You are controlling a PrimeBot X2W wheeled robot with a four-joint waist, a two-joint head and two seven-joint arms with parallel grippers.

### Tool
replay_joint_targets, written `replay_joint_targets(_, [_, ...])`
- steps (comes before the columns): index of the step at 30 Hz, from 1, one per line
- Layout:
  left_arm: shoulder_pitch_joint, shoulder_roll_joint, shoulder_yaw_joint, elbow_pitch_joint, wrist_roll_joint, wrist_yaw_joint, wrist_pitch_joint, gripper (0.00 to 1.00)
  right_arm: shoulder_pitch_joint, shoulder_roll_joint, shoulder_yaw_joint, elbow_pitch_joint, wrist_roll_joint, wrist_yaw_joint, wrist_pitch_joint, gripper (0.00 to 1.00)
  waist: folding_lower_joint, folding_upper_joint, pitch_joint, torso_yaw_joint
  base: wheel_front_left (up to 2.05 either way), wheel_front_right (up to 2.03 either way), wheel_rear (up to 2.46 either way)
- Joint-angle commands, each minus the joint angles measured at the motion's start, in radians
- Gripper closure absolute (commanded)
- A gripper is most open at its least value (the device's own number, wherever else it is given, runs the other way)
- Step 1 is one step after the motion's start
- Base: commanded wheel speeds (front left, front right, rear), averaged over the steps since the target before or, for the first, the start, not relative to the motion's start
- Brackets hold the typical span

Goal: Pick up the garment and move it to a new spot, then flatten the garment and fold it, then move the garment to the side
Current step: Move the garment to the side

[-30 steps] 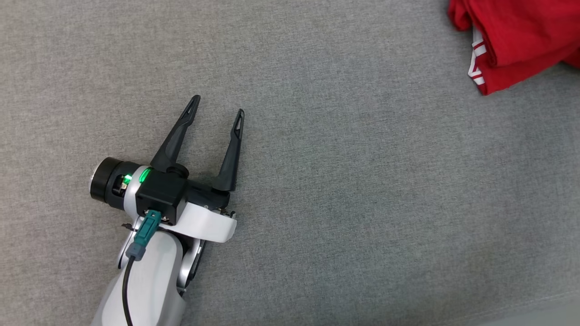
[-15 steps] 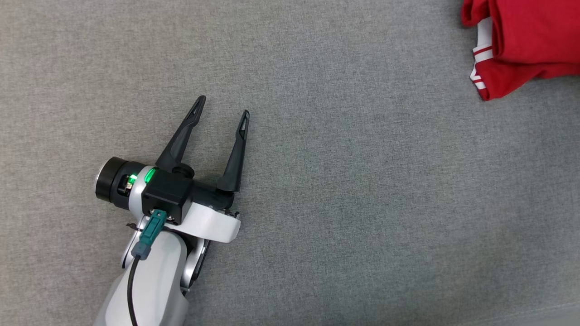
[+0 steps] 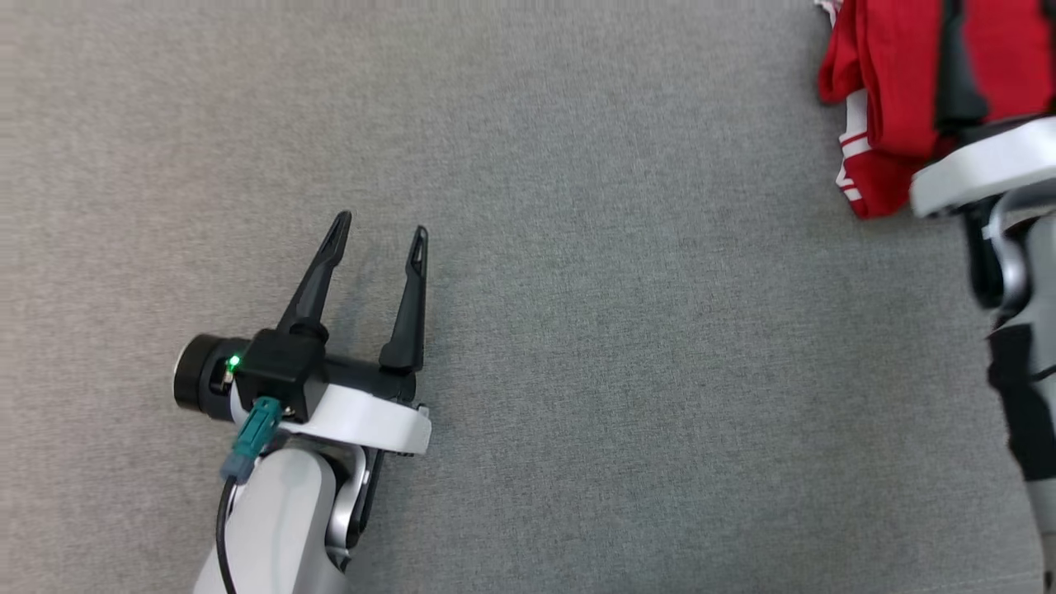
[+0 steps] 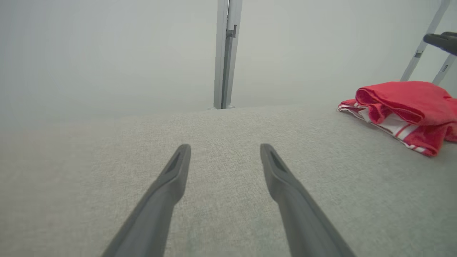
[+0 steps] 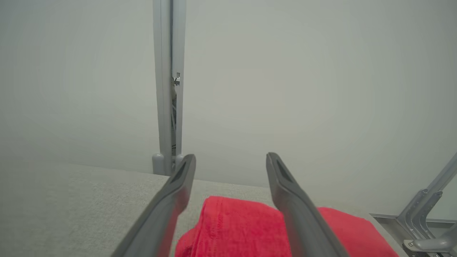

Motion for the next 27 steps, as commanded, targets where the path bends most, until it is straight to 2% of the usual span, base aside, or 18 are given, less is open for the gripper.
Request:
replay_joint_targets(1, [0.012,0.005,0.008,-0.004,-0.013,0.009,0.0,0.0,0.018,-0.001,0.016,-0.015,0.013,0.0,-0.006,0.0,0.0,0.0,-0.033,0.013,0.0,0.0,0.0])
replay_joint_targets(7, [0.062,-0.004,0.044,-0.011,-0.11,0.028,0.0,0.0,0.116,0.023,0.122,-0.082,0.072,0.0,-0.006,0.0,0.0,0.0,-0.126,0.037,0.0,0.0,0.0])
replay_joint_targets(13, [0.113,-0.005,0.088,-0.04,-0.164,0.067,0.0,0.0,0.246,0.049,0.158,-0.136,0.089,0.0,-0.006,0.0,0.0,0.0,-0.225,0.056,0.0,0.0,0.0])
replay_joint_targets(17, [0.161,-0.006,0.119,-0.074,-0.173,0.08,0.0,0.0,0.337,0.065,0.14,-0.176,0.086,0.0,-0.006,0.0,0.0,0.0,-0.284,0.067,0.0,0.0,0.0])
replay_joint_targets(27, [0.274,-0.006,0.155,-0.106,-0.112,0.04,0.0,0.0,0.573,0.099,0.04,-0.306,0.067,0.0,-0.006,0.0,0.0,0.0,-0.39,0.094,0.0,0.0,0.0])
